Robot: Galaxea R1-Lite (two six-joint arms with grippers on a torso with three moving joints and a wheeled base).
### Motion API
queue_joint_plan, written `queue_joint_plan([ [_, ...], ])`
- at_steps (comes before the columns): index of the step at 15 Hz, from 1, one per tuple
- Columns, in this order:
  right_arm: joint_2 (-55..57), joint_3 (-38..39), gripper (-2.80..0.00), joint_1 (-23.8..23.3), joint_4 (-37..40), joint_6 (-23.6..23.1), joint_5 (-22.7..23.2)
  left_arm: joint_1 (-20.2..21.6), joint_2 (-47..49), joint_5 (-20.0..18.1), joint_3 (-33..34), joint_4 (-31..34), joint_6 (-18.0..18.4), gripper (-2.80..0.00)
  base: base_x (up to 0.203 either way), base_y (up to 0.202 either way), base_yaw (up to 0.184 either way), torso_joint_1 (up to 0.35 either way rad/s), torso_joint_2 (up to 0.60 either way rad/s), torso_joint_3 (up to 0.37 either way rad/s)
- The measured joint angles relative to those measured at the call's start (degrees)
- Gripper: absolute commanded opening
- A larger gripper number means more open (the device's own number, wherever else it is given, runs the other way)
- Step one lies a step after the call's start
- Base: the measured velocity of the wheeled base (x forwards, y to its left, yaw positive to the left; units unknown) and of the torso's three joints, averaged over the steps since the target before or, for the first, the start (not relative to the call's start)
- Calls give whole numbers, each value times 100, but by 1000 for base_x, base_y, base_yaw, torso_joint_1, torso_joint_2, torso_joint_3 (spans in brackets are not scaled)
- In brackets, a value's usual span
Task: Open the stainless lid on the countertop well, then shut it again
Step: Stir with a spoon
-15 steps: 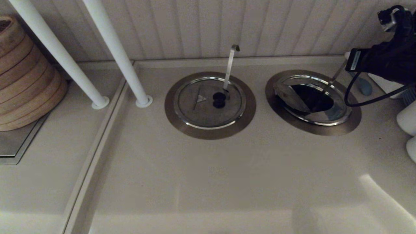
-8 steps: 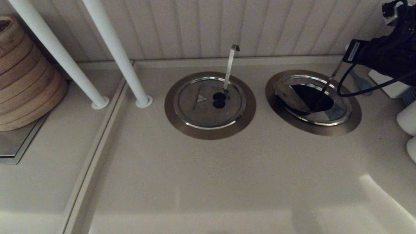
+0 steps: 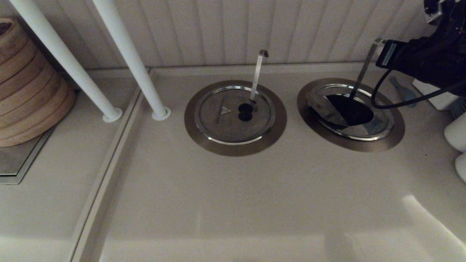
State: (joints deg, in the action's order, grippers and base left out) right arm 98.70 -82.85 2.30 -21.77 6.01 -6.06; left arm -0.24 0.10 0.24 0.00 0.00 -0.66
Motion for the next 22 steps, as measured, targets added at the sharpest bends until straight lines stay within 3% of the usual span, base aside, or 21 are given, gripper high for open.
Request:
queue_joint_plan([
  [9,-172,79,-280,-5,155,-87,13,-2,0,0,0,-2,-2,-280,0,0,0,0,0,0],
  [12,-164,89,-280,-21,425,-351,-20,0,0,0,0,-2,-2,-280,0,0,0,0,0,0],
  [17,333,-299,-280,-152,551,-140,-41,-2,0,-2,0,0,-2,-280,0,0,0,0,0,0],
  [20,674,-533,-280,-322,523,-138,-285,-2,0,-2,0,0,-3,-280,0,0,0,0,0,0],
  [21,800,-585,0,-358,501,-175,-353,-2,0,-2,0,-2,-1,-280,0,0,0,0,0,0],
  [22,928,-670,0,-387,401,-194,-404,-2,0,0,0,0,2,-280,0,0,0,0,0,0],
])
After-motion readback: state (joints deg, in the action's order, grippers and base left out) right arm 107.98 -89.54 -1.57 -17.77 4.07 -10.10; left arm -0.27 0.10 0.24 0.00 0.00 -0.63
